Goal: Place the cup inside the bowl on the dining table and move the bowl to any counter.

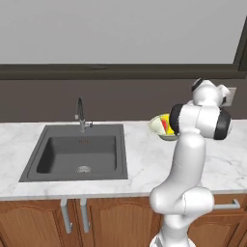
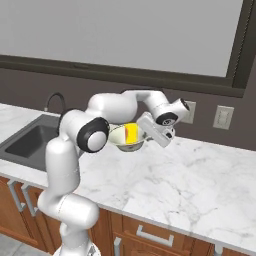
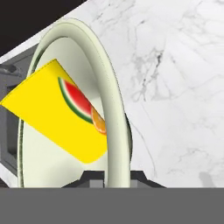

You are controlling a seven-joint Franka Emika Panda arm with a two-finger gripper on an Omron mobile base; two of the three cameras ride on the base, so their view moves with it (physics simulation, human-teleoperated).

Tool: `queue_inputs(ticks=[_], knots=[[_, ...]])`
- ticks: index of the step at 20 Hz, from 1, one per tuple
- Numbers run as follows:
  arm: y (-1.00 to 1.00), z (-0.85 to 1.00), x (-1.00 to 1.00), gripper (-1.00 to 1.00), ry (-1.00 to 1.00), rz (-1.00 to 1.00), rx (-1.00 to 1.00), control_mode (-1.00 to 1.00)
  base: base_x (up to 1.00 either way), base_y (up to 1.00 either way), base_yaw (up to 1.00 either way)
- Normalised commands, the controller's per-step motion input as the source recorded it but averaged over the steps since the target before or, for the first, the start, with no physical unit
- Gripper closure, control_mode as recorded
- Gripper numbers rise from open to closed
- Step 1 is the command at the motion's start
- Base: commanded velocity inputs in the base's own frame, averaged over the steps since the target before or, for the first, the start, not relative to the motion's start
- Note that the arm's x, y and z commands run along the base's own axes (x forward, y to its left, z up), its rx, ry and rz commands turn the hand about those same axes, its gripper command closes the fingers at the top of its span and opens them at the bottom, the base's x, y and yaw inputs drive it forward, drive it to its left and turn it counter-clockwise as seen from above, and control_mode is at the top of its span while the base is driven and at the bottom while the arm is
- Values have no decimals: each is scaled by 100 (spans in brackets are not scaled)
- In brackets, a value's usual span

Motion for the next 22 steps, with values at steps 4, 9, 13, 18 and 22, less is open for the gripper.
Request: queue_inputs(ticks=[4,9,13,18,22], knots=[[-26,-8,0,100,9,0,10,-100,0,0,0],[-18,-31,0,100,0,0,9,-100,0,0,0],[-8,-41,0,100,-8,0,7,-100,0,0,0],[0,-21,0,100,-14,0,6,-100,0,0,0],[0,-3,0,100,-12,0,0,-100,0,0,0]])
